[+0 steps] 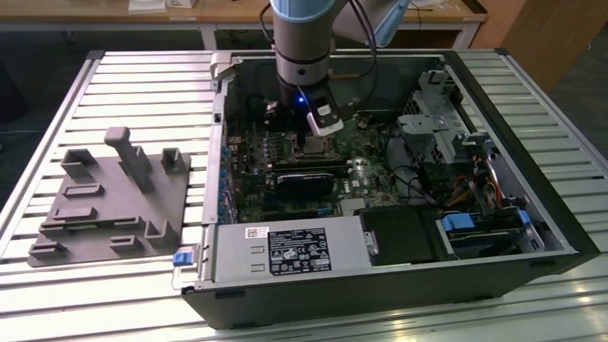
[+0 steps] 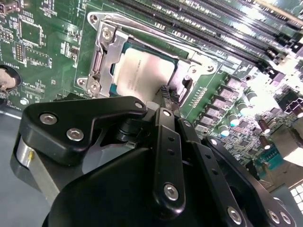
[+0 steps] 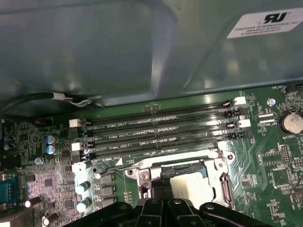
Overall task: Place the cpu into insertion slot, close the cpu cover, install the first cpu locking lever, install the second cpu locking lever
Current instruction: 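Close the cpu cover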
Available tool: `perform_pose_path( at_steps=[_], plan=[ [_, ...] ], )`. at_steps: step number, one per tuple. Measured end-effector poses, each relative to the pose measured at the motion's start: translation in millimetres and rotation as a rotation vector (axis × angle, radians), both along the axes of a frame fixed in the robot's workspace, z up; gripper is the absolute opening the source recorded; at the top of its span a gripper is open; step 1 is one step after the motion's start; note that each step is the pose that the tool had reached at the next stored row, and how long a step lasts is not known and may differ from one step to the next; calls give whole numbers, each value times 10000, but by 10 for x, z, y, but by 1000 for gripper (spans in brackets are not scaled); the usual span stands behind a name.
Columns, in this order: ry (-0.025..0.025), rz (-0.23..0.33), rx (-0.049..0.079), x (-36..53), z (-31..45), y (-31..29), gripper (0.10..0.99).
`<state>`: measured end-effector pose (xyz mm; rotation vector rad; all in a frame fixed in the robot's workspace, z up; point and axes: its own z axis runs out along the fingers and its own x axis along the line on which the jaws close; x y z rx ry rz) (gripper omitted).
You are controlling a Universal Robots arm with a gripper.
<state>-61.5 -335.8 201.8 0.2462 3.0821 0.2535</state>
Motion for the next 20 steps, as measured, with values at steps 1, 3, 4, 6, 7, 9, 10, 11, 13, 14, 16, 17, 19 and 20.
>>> perform_pose_path(
  at_steps=[1, 3, 4, 6, 7, 9, 10, 11, 13, 14, 16, 17, 19, 20],
  plan=[
    [0, -1, 25, -4, -3, -4, 106],
    [0, 0, 50, -11, -8, -16, 106],
    [0, 1, 58, -15, -10, -21, 106],
    [1, 1, 75, -21, -14, -29, 106],
    [1, 1, 81, -24, -14, -31, 106],
    [1, 1, 91, -30, -15, -33, 106],
    [0, 2, 96, -31, -16, -34, 106],
    [0, 2, 105, -32, -17, -34, 106],
    [2, 1, 124, -30, -21, -35, 106],
    [3, 1, 130, -24, -22, -35, 106],
    [-1, 4, 143, -5, -27, -34, 106],
    [0, 5, 143, 6, -28, -35, 106],
    [1, 6, 142, 13, -27, -35, 106],
    [1, 5, 142, 13, -27, -35, 106]
  ],
)
